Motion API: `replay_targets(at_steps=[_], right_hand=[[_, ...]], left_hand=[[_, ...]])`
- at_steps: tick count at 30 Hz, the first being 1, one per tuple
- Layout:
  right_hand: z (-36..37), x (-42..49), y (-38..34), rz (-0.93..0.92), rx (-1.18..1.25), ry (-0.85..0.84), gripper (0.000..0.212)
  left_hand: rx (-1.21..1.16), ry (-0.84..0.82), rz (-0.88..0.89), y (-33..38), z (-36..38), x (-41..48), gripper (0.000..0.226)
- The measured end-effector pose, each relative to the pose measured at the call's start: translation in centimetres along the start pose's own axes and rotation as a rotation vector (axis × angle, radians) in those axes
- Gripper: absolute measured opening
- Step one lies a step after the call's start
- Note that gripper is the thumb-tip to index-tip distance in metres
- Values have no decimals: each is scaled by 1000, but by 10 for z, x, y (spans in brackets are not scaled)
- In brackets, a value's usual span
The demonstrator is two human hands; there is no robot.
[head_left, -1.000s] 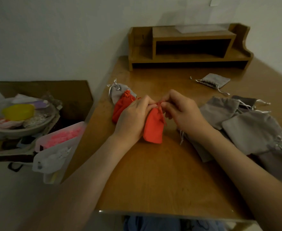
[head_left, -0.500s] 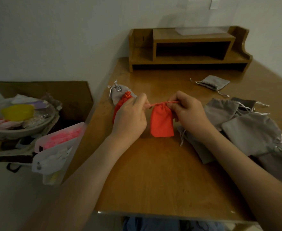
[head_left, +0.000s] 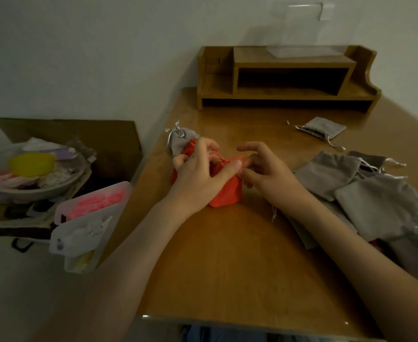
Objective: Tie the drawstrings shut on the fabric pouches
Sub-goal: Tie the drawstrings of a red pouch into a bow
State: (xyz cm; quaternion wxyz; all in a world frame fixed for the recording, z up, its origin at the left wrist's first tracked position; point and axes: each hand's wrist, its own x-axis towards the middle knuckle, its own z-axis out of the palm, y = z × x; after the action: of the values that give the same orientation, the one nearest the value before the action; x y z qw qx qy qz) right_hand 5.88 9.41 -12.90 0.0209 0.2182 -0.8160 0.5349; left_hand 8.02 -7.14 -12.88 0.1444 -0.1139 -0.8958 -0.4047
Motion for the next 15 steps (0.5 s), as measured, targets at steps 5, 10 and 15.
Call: replay_targets(at_steps=[5,10,15], right_hand=[[2,-1,1,-41,-277,30,36],[-6,-4,3,43,-822,91,40],[-17,-7,3,312,-1084,100,50]], left_hand=[[228,152,132,-2,-1,0,29],[660,246,35,-8,-11,3,23],[772,301,31,-9,-5,0,42]])
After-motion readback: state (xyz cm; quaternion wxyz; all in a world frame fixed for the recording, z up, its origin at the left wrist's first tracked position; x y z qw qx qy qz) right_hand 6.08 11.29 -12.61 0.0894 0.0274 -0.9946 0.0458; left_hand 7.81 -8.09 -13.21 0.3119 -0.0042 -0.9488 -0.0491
